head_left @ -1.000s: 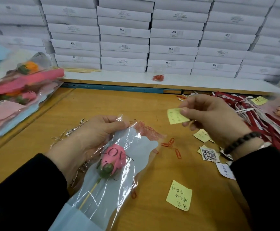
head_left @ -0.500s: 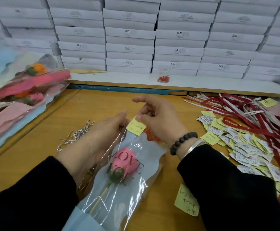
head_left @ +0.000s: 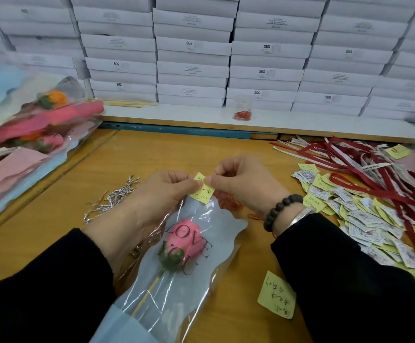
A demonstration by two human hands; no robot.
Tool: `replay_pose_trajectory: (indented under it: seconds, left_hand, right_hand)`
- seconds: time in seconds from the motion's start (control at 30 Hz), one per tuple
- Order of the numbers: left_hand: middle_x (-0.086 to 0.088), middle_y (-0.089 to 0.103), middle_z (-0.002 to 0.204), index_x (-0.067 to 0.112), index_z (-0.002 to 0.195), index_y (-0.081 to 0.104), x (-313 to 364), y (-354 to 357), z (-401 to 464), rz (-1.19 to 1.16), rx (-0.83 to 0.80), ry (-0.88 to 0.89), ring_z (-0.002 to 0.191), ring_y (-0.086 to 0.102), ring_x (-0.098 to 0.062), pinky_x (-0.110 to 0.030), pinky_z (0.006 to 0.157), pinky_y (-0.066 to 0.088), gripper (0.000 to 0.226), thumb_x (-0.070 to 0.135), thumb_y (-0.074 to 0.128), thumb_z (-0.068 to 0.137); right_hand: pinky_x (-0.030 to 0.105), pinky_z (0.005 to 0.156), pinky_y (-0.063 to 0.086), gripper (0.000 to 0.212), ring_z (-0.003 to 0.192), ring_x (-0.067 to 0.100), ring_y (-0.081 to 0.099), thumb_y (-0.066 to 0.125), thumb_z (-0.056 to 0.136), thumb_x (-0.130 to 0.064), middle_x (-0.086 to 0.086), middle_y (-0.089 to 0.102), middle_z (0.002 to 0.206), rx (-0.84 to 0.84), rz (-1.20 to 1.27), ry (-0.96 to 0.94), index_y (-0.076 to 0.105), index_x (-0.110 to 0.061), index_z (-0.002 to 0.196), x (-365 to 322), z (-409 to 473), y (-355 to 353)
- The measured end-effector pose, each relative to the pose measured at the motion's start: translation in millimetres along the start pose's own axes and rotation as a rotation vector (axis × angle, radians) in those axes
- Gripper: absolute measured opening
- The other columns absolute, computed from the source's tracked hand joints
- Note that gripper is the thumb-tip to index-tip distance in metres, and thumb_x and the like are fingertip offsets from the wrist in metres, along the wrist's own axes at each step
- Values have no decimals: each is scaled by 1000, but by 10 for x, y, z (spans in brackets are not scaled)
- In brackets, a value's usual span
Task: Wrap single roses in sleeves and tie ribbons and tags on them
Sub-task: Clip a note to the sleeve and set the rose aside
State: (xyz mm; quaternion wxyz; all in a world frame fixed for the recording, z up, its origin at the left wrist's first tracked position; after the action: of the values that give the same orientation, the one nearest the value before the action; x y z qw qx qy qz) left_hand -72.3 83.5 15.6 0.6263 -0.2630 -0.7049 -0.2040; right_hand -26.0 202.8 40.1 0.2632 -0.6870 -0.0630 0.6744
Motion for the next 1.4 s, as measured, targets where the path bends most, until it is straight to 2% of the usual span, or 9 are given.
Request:
replay_pose_trajectory:
  seconds: [0.1, 0.23, 0.3, 0.4, 0.53, 0.67, 0.9, 1.17, 1.4]
  left_hand:
    - [-27, 66, 86, 7, 77, 73, -6, -11, 8, 51, 16, 13, 65, 53, -26, -29, 64, 46, 23, 22, 59, 88]
    - [-8, 65, 63, 13, 61, 71, -33, -41, 29, 23, 41, 13, 45, 49, -13, -21, 46, 40, 30, 15, 58, 88]
    - [-7, 65, 61, 11, 63, 68, -50, -64, 42, 21, 48, 6, 42, 48, -10, -18, 43, 39, 27, 14, 58, 89]
    - [-11, 68, 68, 5, 71, 66, -75, -83, 61, -7, 49, -7, 48, 54, -14, -22, 48, 43, 21, 12, 58, 88]
    - [-11, 69, 69, 4, 71, 66, -79, -56, 76, -1, 44, 0, 52, 55, -15, -22, 51, 45, 19, 11, 60, 87]
    - [-5, 69, 62, 5, 68, 66, -61, -42, 69, -17, 38, 23, 45, 57, -6, -12, 44, 45, 22, 8, 58, 88]
    - [-3, 69, 60, 11, 53, 67, -27, -9, 46, -49, 35, 55, 45, 57, -3, -9, 44, 42, 37, 4, 57, 88]
    - [-3, 69, 60, 7, 60, 65, -3, 7, 13, -44, 30, 39, 42, 55, -2, -8, 40, 38, 29, 4, 58, 88]
    - [1, 66, 56, 9, 59, 65, 5, 28, 9, -15, 34, 58, 41, 52, 0, -8, 41, 38, 29, 5, 59, 87]
  right_hand:
    - [16, 42, 45, 20, 43, 4, 55, 69, 82, -20, 1, 59, 57, 7, 3, -38, 60, -8, 69, -13, 4, 40]
    - [13, 49, 47, 17, 53, 6, 59, 62, 87, -22, 1, 64, 65, 5, 28, 9, 64, -9, 77, 35, 28, -34]
    - [9, 51, 44, 11, 61, 4, 58, 60, 89, -21, -2, 64, 73, 55, -104, 13, 65, -13, 83, 69, 33, -227]
    - [13, 56, 37, 10, 69, 2, 52, 62, 85, -10, -6, 59, 78, 37, -384, 97, 62, -18, 80, 231, -21, -487]
    - [24, 70, 41, 10, 72, 7, 53, 69, 80, -14, -7, 59, 74, -169, -483, 305, 64, -22, 78, 508, -119, -529]
    - [22, 62, 37, 11, 69, 5, 53, 75, 76, -22, -10, 58, 69, -201, -525, 276, 64, -24, 75, 483, -101, -479]
    - [18, 59, 37, 12, 72, 4, 51, 71, 79, -22, -10, 58, 74, -225, -653, 216, 63, -24, 71, 423, -72, -354]
    - [19, 57, 43, 16, 56, 3, 52, 62, 84, -6, -7, 58, 65, -25, -212, 51, 63, -22, 85, 254, -34, -433]
    - [12, 49, 43, 18, 51, 0, 52, 64, 80, 2, -8, 61, 59, 103, 220, -22, 68, -16, 77, 166, 2, -348]
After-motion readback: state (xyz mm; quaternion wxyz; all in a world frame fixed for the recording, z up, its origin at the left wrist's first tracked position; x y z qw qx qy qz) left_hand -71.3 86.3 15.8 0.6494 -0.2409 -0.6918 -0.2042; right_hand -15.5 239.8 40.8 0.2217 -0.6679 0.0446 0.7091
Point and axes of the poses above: each hand's wrist, its own z-axis towards the middle knuckle, its own y-axis out of the palm, x = y × z, the point moved 7 cm from there along z, towards the middle knuckle
